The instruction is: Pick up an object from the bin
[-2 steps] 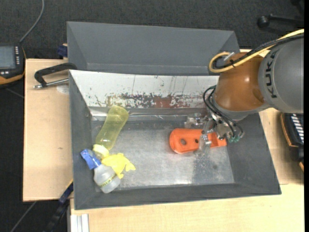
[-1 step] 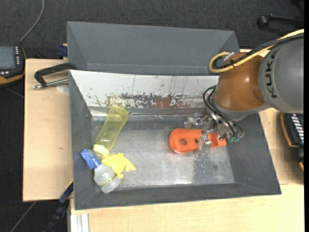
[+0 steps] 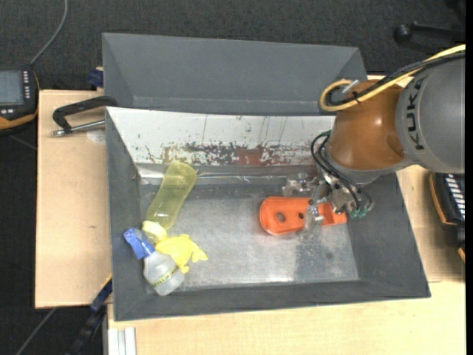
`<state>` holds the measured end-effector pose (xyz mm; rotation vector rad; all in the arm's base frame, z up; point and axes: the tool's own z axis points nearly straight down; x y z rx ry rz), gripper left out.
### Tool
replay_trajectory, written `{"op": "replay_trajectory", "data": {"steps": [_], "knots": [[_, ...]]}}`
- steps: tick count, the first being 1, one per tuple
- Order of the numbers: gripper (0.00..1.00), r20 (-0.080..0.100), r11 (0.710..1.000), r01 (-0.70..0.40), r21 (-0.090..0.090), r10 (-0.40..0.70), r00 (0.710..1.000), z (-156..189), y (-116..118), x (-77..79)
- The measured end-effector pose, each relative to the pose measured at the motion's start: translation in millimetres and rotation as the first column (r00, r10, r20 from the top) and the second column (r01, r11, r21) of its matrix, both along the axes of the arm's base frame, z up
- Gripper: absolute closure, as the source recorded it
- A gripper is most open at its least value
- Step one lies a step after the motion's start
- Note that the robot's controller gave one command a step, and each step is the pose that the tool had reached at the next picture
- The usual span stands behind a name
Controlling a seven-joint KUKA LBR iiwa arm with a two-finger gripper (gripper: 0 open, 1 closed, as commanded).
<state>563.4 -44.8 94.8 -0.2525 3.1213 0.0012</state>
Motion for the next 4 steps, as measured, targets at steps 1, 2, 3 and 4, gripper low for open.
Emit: {"op": "replay_trajectory", "data": {"steps": [1, 2, 3, 4], "knots": [[1.00, 0.000, 1.000, 0.000, 0.000, 0.000, 1.000, 0.0, 0.0, 0.0], [1.00, 0.000, 1.000, 0.000, 0.000, 0.000, 1.000, 0.0, 0.0, 0.0], [1.00, 0.000, 1.000, 0.000, 0.000, 0.000, 1.000, 0.0, 0.0, 0.0], [1.00, 0.000, 1.000, 0.000, 0.000, 0.000, 1.000, 0.0, 0.0, 0.0]]}}
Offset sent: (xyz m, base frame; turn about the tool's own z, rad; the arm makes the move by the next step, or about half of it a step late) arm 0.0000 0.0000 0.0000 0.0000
